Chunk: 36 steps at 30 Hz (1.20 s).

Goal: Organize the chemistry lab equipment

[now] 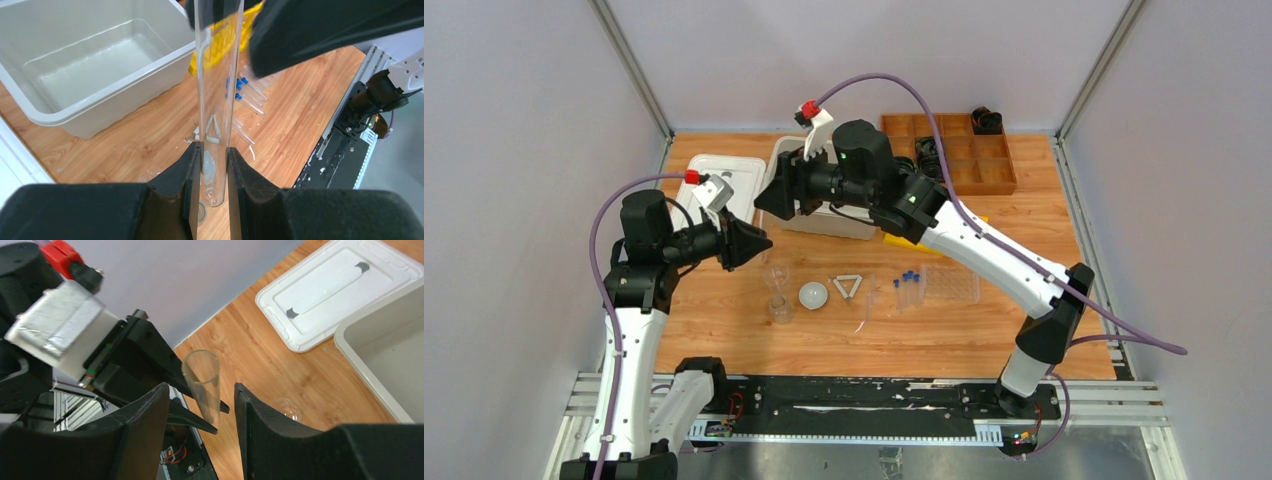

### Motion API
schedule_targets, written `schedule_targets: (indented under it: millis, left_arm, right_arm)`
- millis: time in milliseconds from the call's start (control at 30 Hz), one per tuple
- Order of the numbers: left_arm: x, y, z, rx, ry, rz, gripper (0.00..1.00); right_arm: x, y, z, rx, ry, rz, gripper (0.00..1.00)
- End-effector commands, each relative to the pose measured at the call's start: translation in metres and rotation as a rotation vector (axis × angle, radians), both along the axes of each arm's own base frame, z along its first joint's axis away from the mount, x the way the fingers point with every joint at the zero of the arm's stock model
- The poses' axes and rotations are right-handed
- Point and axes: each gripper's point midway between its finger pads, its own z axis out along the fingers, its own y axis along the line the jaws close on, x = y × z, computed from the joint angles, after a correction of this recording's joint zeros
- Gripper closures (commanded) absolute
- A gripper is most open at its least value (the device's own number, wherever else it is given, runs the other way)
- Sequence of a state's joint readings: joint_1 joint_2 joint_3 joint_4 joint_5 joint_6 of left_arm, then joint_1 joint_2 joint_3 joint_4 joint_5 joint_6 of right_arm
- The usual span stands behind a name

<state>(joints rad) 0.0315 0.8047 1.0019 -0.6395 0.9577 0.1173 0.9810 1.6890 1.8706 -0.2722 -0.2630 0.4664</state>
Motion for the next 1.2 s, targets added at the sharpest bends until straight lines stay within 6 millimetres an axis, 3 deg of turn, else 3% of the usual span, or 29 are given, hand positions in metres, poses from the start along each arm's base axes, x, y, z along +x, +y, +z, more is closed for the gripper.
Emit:
schedule_targets:
  millis: [0,167,333,433,600,633,667,800,1000,1167]
  left_arm:
    - [-0.005,-0.001,0.001,0.006,-0.021,-0.019,1.00]
    - [-0.006,-0.001,0.001,0.006,-0.024,-0.024,1.00]
    - [-0.004,0.000,-0.002,0.008,-0.012,-0.016,0.97]
    - [-0.002,0.000,-0.006,0.005,0.009,-0.009,0.81]
    - [0.002,0.002,-0.013,0.001,0.050,0.009,0.17]
    - [0.004,0.002,-0.014,0.003,0.056,0.015,0.04]
    - [0.006,0.003,-0.015,0.006,0.061,0.023,0.01]
    - [0.018,0.010,-0.022,0.028,0.092,0.076,0.00]
    - [0.037,0.019,-0.038,0.064,0.151,0.130,0.00]
    - [0.036,0.017,-0.042,0.059,0.164,0.115,0.00]
  right_arm:
    - [-0.003,0.001,-0.014,-0.064,0.031,0.050,0.48]
    - [-0.001,0.001,-0.014,-0.069,0.026,0.053,0.69]
    - [0.004,-0.009,-0.017,-0.079,0.024,0.040,0.99]
    - [0.014,-0.025,-0.022,-0.089,0.029,0.004,1.00]
    - [0.036,-0.065,-0.031,-0.116,0.010,-0.100,1.00]
    - [0.044,-0.077,-0.032,-0.123,0.004,-0.133,1.00]
    - [0.048,-0.089,-0.031,-0.128,-0.011,-0.164,1.00]
    - [0.072,-0.145,-0.046,-0.204,-0.061,-0.336,1.00]
    - [0.122,-0.271,-0.072,-0.443,-0.230,-0.874,1.00]
    - [0.135,-0.320,-0.080,-0.474,-0.314,-1.068,1.00]
